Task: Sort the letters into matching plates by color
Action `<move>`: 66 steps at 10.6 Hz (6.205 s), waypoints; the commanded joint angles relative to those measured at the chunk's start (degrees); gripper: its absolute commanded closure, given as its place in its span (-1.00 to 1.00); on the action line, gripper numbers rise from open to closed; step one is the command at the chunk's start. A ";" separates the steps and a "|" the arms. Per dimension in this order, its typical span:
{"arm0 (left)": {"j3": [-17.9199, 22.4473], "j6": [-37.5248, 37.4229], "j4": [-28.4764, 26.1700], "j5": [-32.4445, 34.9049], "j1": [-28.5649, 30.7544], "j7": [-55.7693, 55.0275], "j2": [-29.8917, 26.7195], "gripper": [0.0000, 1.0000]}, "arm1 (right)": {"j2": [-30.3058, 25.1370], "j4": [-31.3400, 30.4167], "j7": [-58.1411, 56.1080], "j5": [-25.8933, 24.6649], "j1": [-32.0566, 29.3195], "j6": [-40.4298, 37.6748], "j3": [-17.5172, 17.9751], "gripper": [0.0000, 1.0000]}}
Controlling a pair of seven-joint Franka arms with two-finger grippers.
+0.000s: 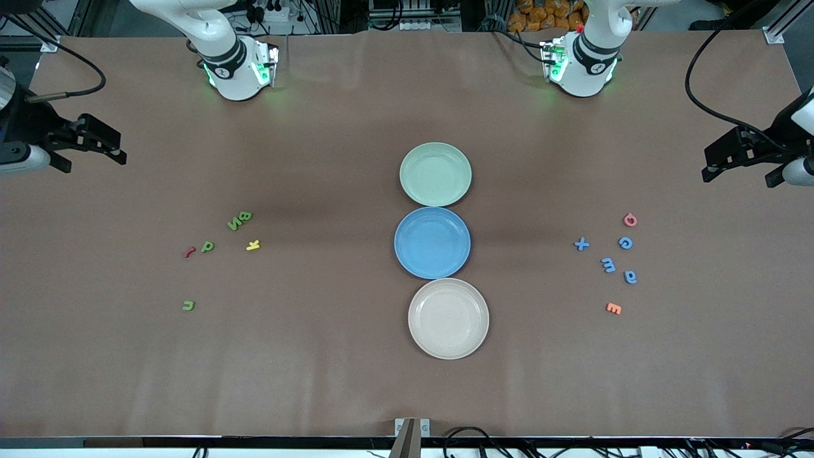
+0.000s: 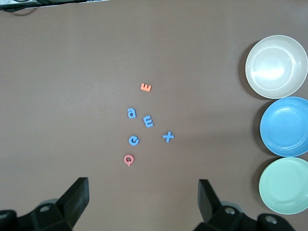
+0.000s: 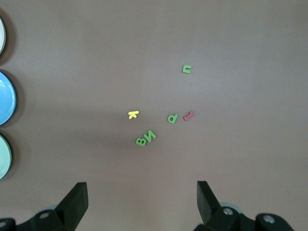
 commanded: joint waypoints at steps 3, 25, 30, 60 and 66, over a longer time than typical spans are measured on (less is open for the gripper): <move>-0.20 -0.85 0.47 1.06 0.26 0.34 -0.10 -1.00 | -0.22 1.03 1.24 0.57 0.10 -2.00 0.15 -1.00; 0.24 29.08 -33.78 2.73 3.85 -10.83 2.98 -1.00 | 33.34 -4.07 -3.85 3.00 -4.46 40.61 -2.66 -0.87; 0.24 34.83 -37.85 5.43 6.32 -11.26 7.00 -1.00 | 42.13 -2.14 -7.37 6.79 -4.38 47.74 -2.57 -0.68; -0.03 59.44 -42.95 5.72 8.08 -15.31 22.14 1.00 | 39.69 4.11 16.84 7.86 13.00 40.80 -0.56 0.76; -4.15 58.73 -40.32 4.84 7.56 -17.58 18.88 1.00 | 38.01 4.11 41.45 4.97 19.35 38.43 9.97 0.76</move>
